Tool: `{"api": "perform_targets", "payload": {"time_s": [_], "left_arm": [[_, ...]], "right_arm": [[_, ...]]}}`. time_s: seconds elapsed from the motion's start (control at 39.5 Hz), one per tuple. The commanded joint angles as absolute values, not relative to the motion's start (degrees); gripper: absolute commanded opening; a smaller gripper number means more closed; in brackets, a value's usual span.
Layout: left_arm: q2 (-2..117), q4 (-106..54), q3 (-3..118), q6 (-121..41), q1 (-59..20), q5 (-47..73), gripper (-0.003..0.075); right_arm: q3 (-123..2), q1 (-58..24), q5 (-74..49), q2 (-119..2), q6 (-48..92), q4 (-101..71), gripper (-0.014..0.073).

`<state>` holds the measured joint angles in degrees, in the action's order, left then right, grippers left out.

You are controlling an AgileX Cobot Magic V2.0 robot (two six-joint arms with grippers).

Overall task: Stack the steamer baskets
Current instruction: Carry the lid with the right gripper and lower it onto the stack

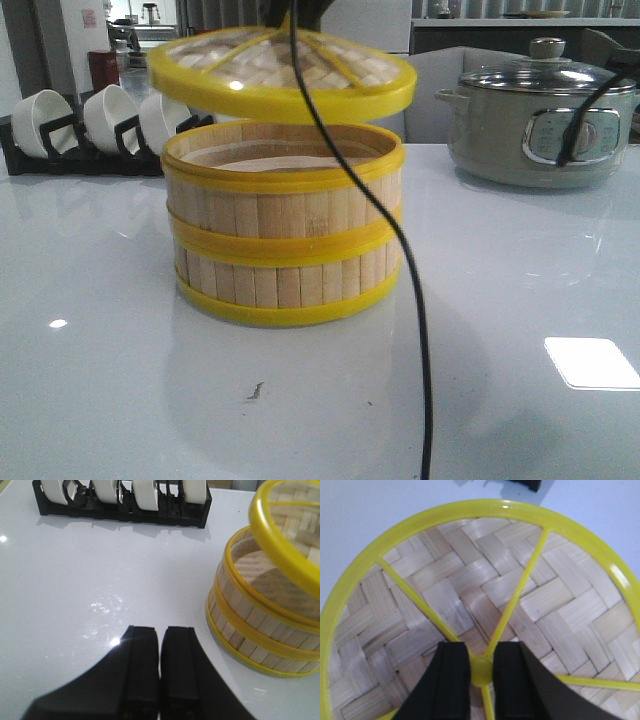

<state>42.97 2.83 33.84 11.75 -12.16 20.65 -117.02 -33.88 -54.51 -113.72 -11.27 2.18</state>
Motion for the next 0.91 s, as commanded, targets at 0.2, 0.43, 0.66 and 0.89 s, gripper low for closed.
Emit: {"api": "perform_targets", "payload": {"time_s": [0.2, 0.43, 0.66, 0.89], "left_arm": [[42.5, 2.5, 35.7, 12.1, -12.1, 16.3, 0.0097], [42.5, 2.5, 35.7, 12.1, -12.1, 16.3, 0.0097], [42.5, 2.5, 35.7, 12.1, -12.1, 16.3, 0.0097], [42.5, 2.5, 35.7, 12.1, -12.1, 16.3, 0.0097]], "right_arm": [[-119.5, -34.3, -51.7, -114.0, -11.0, 3.3, 0.0029], [-119.5, -34.3, -49.4, -114.9, -11.0, 3.4, 0.0029], [-119.5, -33.9, -49.7, -115.6, -11.0, 3.6, 0.0029], [-119.5, -33.4, -49.3, -115.7, -11.0, 3.7, 0.0029]]}}
